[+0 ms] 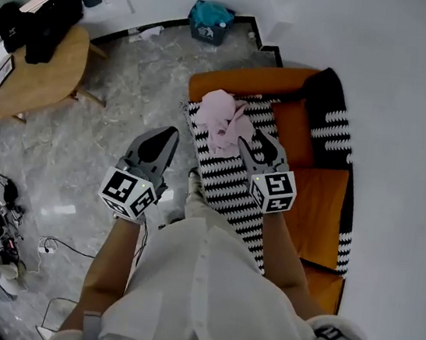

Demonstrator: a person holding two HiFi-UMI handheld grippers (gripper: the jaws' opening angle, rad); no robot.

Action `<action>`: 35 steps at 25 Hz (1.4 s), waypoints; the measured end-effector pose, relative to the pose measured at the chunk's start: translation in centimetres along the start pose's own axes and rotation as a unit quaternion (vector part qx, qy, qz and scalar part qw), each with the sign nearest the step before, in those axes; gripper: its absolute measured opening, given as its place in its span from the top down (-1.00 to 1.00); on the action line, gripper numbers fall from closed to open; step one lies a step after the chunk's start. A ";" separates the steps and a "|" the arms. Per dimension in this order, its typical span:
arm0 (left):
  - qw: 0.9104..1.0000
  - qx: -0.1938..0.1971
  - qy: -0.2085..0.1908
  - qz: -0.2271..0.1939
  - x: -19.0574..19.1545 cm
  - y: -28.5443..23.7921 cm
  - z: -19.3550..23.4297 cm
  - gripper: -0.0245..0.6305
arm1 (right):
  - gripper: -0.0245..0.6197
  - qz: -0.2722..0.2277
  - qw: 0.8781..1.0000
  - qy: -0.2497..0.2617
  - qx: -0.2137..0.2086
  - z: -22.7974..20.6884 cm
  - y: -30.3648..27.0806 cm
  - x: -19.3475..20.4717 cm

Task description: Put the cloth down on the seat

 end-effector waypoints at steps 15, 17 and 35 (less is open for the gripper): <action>0.997 -0.046 -0.027 -0.057 -2.8 12.1 2.5 0.84 | 0.84 -0.098 0.994 0.042 0.020 7.6 8.2 -6.8; 0.996 -0.056 -0.023 -0.059 -2.5 13.7 3.0 0.84 | 0.89 -0.101 0.994 0.046 0.022 8.5 8.9 -7.1; 0.987 -0.134 -0.003 -0.089 0.1 29.1 4.5 0.84 | 0.90 -0.119 0.989 0.085 0.010 18.9 12.4 -7.5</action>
Point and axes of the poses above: the fingertips, and each gripper's own axes: y backward along the fingers, z to its left, x out of its underside, the point moved 5 cm from there along y, backward along the fingers, and after that the axes turned 12 degrees about -x, right-handed, at the moved point
